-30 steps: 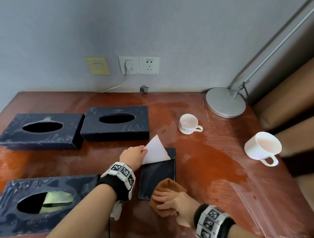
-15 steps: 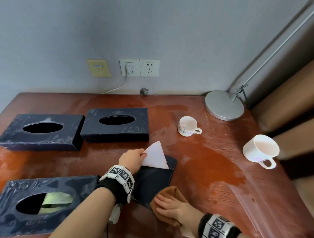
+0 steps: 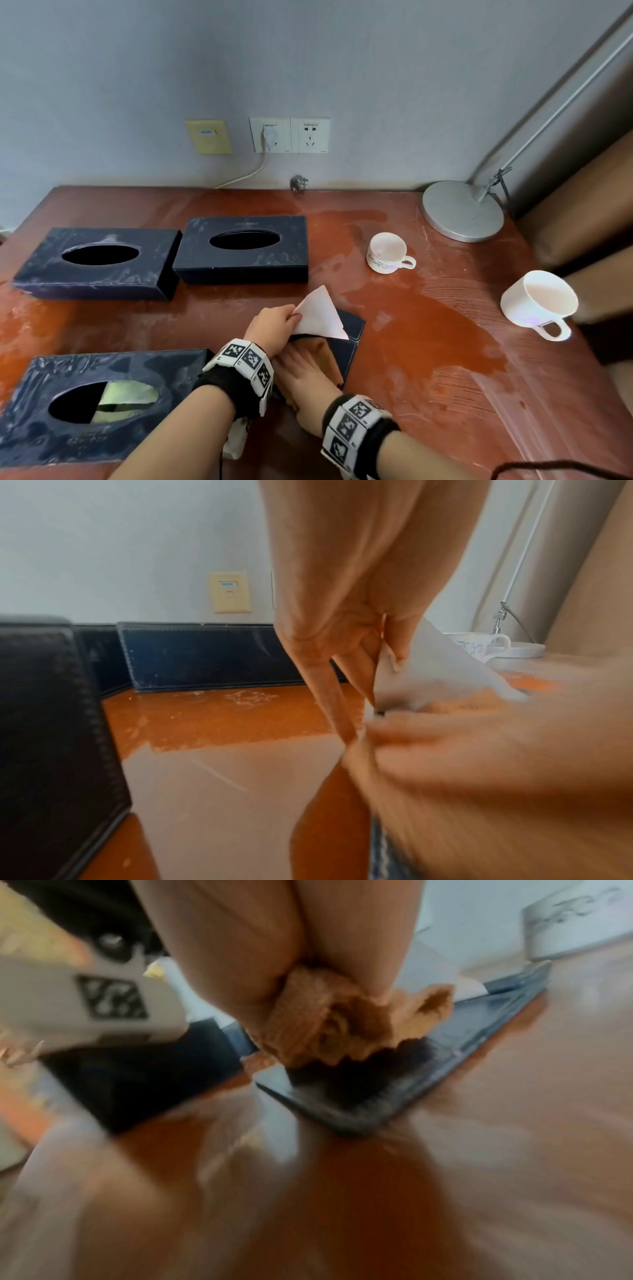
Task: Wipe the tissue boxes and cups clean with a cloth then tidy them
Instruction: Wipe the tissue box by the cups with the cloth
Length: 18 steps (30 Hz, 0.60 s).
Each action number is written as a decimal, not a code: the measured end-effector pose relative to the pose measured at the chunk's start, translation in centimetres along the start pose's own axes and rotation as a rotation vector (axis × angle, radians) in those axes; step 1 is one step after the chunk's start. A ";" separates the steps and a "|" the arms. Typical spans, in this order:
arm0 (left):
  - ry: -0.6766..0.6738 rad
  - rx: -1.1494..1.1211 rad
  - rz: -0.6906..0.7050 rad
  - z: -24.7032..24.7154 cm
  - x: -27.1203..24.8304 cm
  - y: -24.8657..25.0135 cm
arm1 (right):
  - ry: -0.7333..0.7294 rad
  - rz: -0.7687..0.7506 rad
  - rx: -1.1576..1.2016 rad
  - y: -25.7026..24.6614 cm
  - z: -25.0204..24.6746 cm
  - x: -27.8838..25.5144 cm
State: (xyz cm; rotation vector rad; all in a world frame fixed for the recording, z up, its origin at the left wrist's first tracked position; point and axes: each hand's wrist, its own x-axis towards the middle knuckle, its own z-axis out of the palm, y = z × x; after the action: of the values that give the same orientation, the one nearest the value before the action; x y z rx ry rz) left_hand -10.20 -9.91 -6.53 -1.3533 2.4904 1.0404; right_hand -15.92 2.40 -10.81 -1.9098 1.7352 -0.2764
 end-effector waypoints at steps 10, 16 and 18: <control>-0.050 0.105 -0.009 -0.5 -0.5 0.2 | -0.333 -0.090 0.244 5.2 -1.6 -7.0; -0.062 0.188 -0.018 -0.5 -1.6 0.5 | -0.142 0.134 0.703 7.2 -6.0 -9.5; -0.077 0.265 0.002 -0.3 -2.1 1.0 | -0.039 0.395 0.452 9.2 -7.9 -10.6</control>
State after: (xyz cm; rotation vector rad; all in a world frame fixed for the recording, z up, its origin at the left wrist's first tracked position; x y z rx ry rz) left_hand -9.64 -8.26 -4.98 -1.2091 2.4666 0.7151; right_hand -29.29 10.48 -6.79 -1.2218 1.7943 -0.4336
